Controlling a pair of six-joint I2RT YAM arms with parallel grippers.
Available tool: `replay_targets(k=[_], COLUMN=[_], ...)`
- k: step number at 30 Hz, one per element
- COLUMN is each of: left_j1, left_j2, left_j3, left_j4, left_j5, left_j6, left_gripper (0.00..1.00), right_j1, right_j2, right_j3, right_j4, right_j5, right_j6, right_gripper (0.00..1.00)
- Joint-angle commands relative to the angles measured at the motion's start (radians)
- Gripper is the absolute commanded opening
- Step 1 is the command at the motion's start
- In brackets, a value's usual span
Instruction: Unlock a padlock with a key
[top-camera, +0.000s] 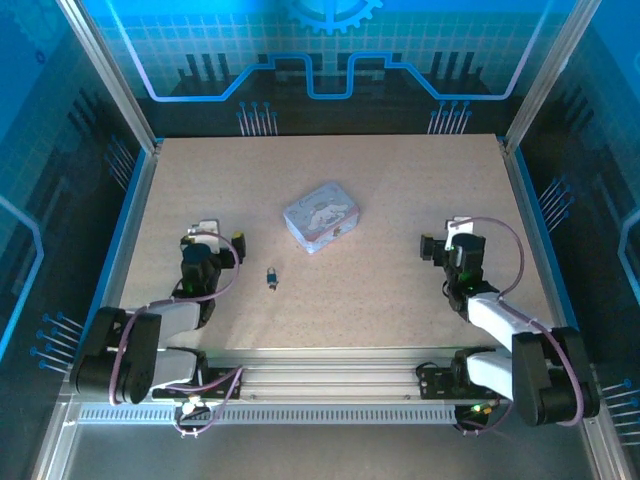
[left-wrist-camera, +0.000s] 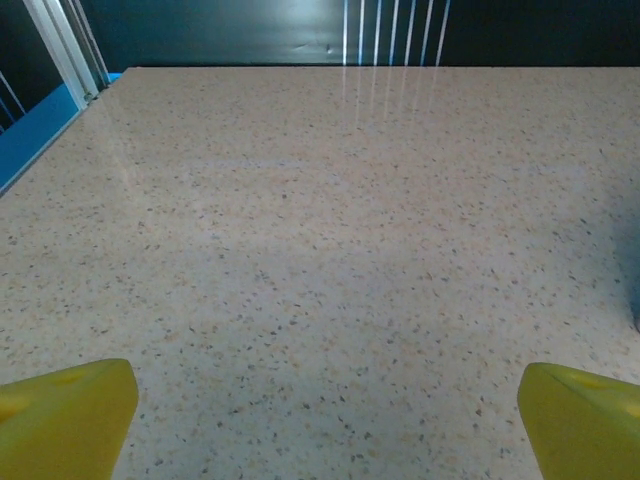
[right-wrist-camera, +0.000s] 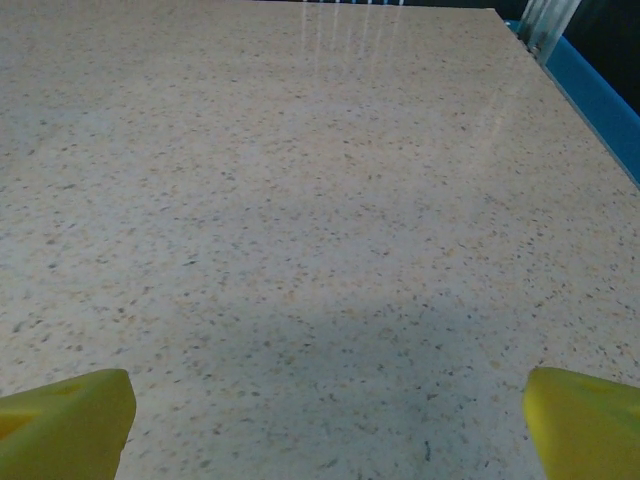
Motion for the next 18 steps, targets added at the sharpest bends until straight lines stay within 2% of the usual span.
replay_targets(k=[1, 7, 10, 14, 18], left_j1=[0.026, 0.046, 0.052, 0.052, 0.052], left_j2=[0.012, 0.03, 0.088, 0.299, 0.288], left_j3=[0.03, 0.059, 0.078, 0.054, 0.111], left_j4=[0.062, 0.029, 0.058, 0.329, 0.219], left_j5=[0.01, 0.058, 0.086, 0.11, 0.094], left_j6=[-0.009, -0.031, -0.053, -0.037, -0.046], left_gripper=[0.99, 0.99, 0.99, 0.99, 0.99], right_j1=[-0.042, -0.047, -0.037, -0.012, 0.0], right_j2=[0.057, 0.245, 0.324, 0.327, 0.33], right_j3=[-0.019, 0.028, 0.034, 0.095, 0.103], right_j4=[0.239, 0.364, 0.432, 0.315, 0.303], right_j5=[-0.073, -0.148, -0.173, -0.143, -0.127], right_j6=[0.018, -0.017, -0.044, -0.058, -0.068], right_gripper=[1.0, 1.0, 1.0, 1.0, 1.0])
